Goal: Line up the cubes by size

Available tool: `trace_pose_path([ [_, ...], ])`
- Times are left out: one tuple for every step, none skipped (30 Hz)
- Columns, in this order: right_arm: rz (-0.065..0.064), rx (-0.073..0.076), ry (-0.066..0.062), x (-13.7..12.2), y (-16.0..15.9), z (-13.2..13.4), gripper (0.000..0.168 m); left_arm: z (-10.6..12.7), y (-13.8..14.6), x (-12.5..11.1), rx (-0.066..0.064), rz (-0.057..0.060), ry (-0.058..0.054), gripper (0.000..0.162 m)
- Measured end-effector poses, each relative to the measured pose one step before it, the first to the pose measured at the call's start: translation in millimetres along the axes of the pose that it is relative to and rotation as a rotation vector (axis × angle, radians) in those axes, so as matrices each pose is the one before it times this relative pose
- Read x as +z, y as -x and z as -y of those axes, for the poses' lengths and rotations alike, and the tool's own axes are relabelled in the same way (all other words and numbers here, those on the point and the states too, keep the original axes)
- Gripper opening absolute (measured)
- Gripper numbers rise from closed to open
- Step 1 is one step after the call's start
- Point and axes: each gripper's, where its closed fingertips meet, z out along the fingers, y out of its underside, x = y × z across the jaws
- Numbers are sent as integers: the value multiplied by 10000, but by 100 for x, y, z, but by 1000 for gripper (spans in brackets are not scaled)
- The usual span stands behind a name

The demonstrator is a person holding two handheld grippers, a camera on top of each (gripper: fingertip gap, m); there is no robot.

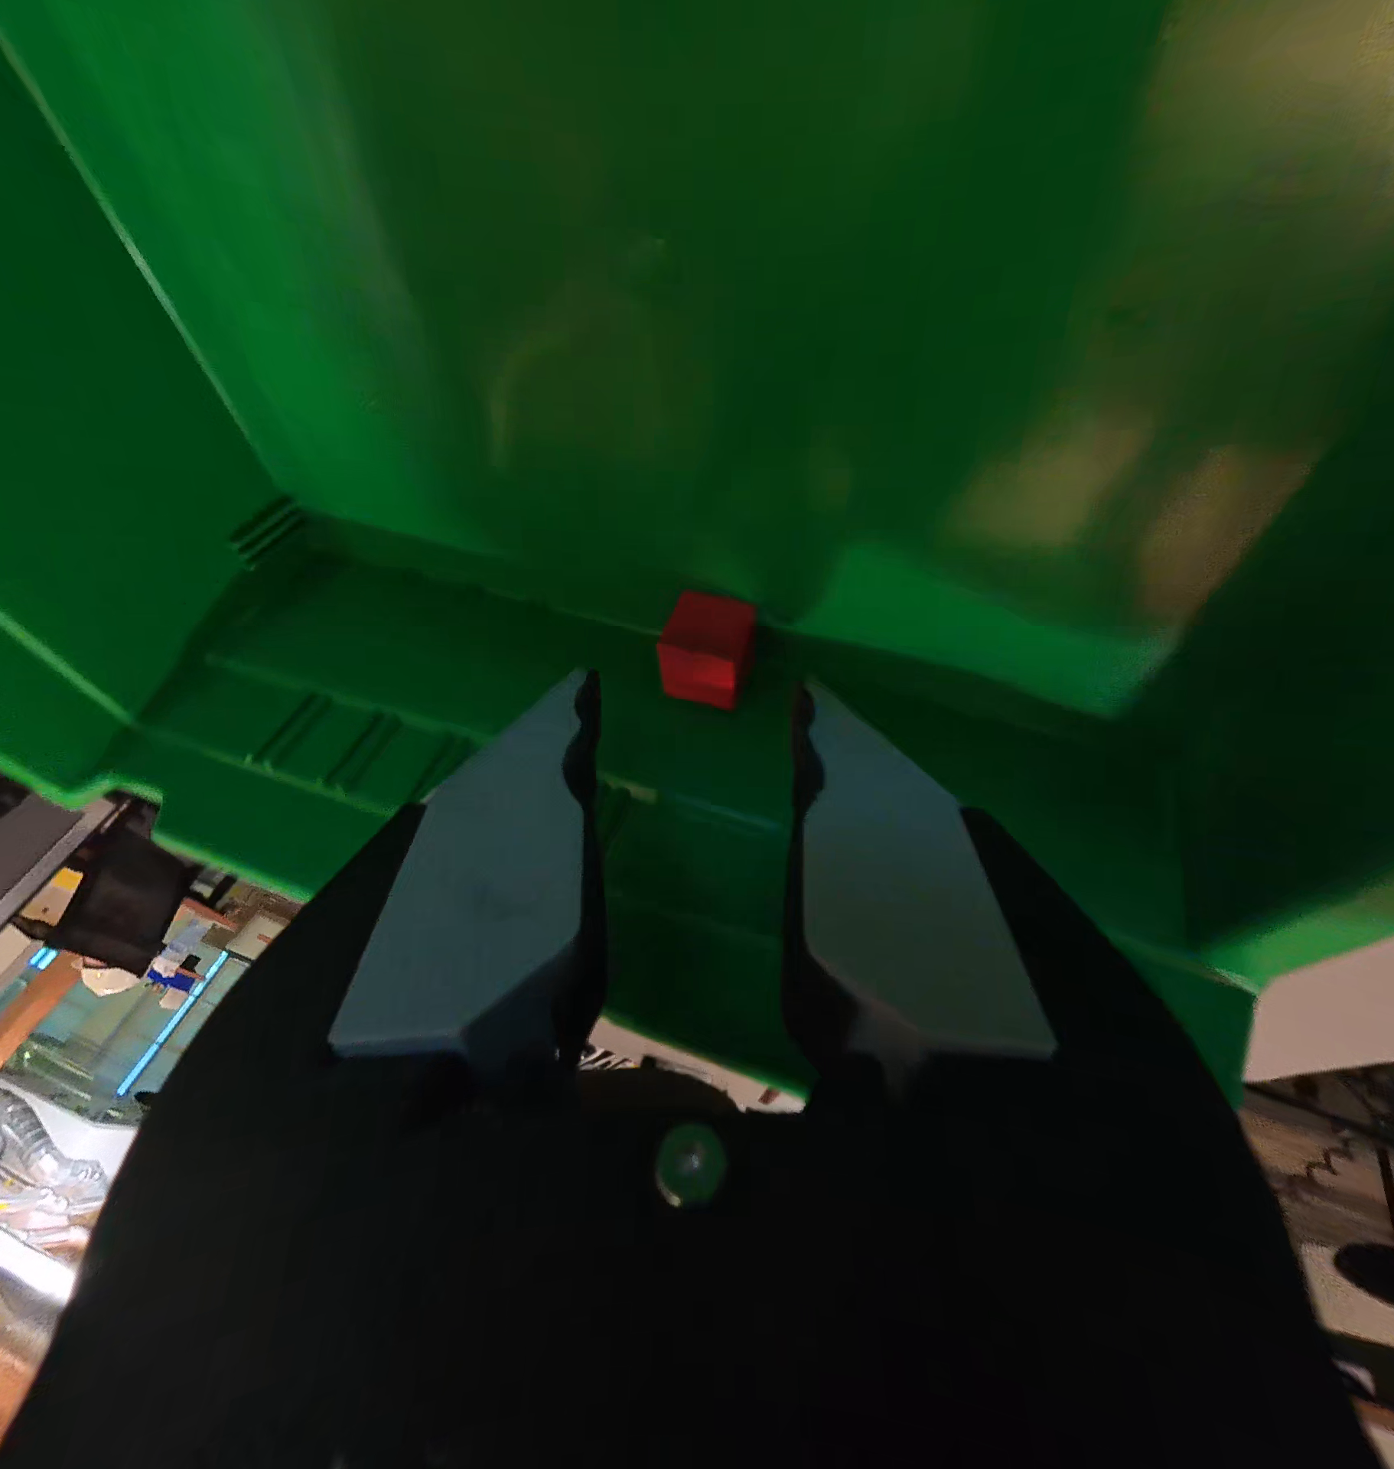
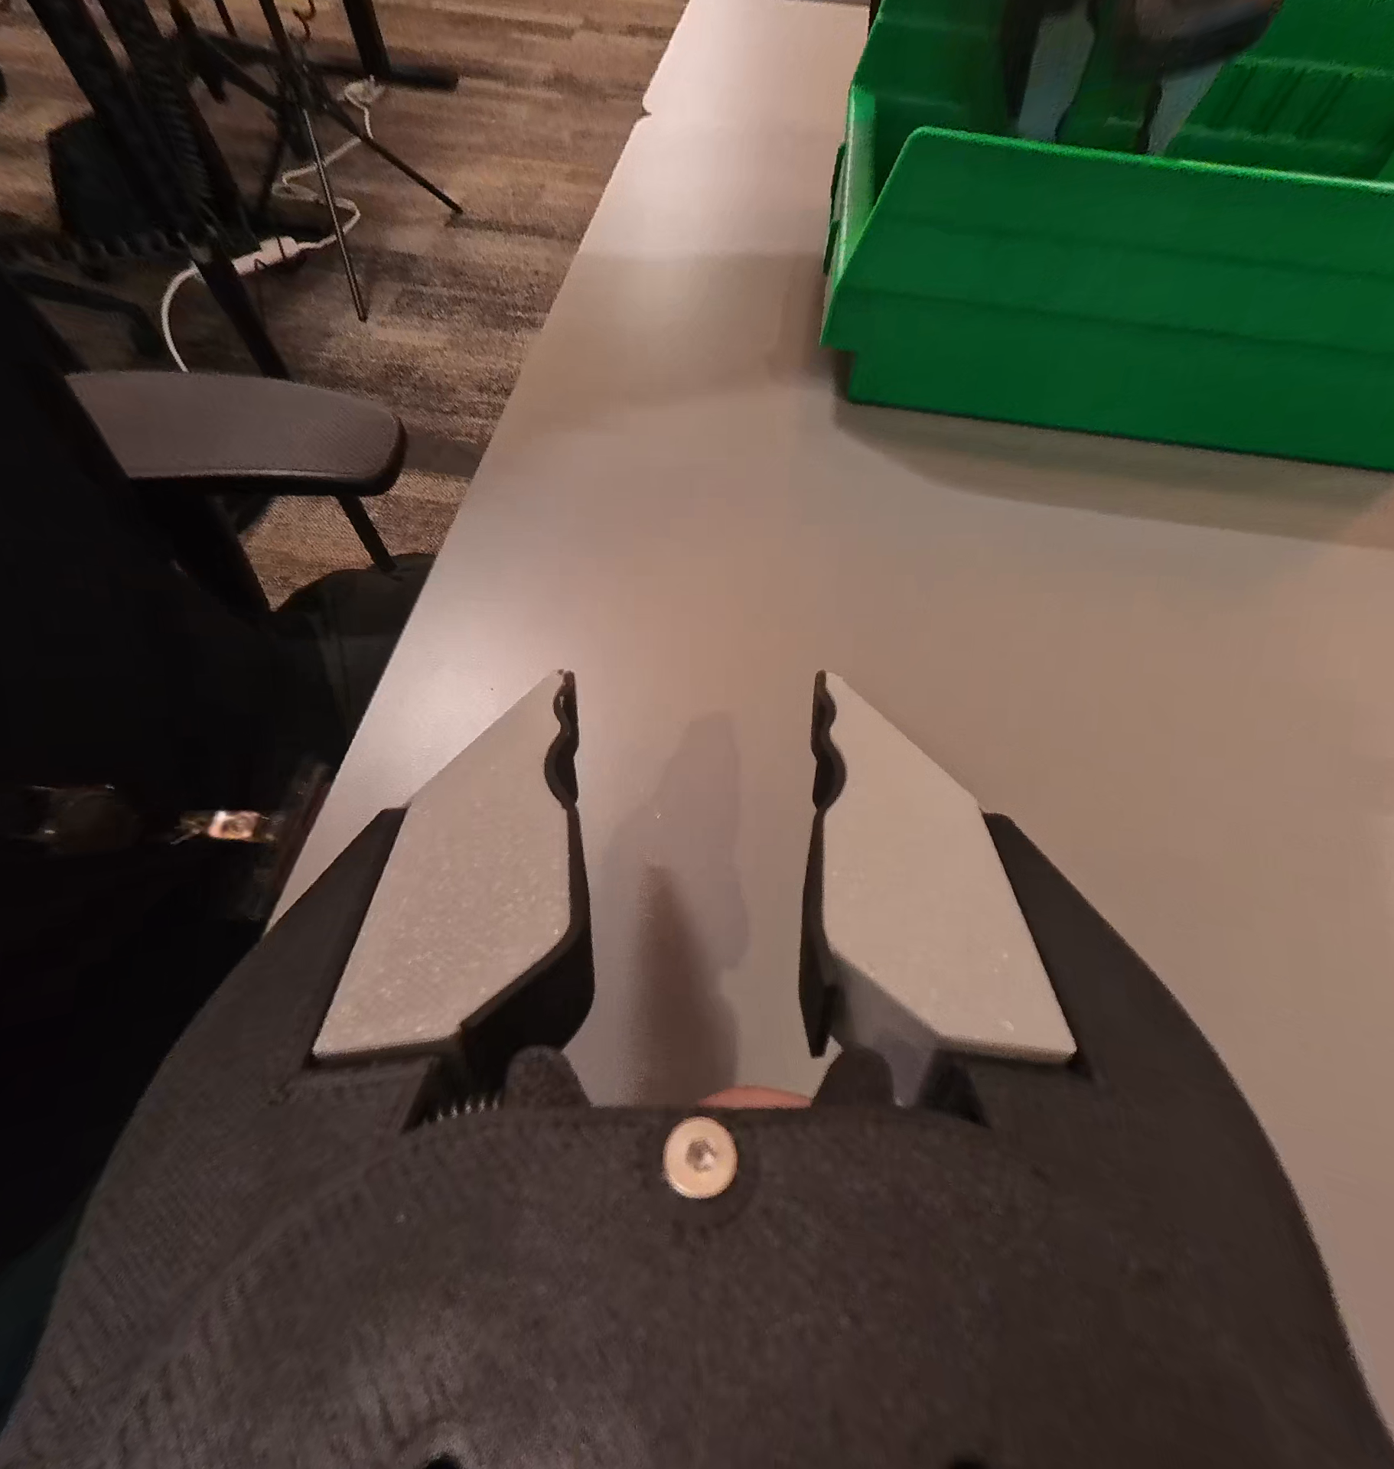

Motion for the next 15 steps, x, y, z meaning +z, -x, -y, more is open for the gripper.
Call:
trace_pose_path([
  [36,5,-87,-193,44,150,56,180,180,450,144,-141,65,45],
  [4,2,-55,-171,-12,85,56,51,127,422,154,-160,146,42],
  [0,3,-51,-159,-16,55,56,-19,-84,415,148,-283,197,44],
  [54,16,-60,-135,53,66,56,-123,-129,413,115,-281,260,48],
  [72,33,-55,-103,71,45,56,-176,-153,333,118,-279,290,47],
  [36,44,-24,-94,8,-4,56,-165,-90,174,117,-232,248,44],
  [-5,31,-12,-79,-55,-19,56,-145,-62,132,63,-193,213,41],
  [4,29,-6,-49,-41,-43,56,-209,-55,151,56,-156,240,33],
  [25,45,2,-29,-22,-52,55,-245,24,148,98,-77,257,25],
  [24,49,0,-15,-12,-65,55,-146,39,30,72,-68,167,24],
  [0,41,-2,-12,-47,-83,55,-18,-35,-60,17,-91,51,23],
  [-9,42,12,-11,-53,-96,54,55,149,-156,28,94,-47,23],
  [-26,50,15,-22,-99,-105,54,103,280,-334,59,261,-143,22],
  [-28,59,12,-47,-131,-104,54,177,338,-554,-6,328,-256,21],
  [-45,69,-17,-85,-171,-59,54,398,412,-813,-156,380,-448,20],
])
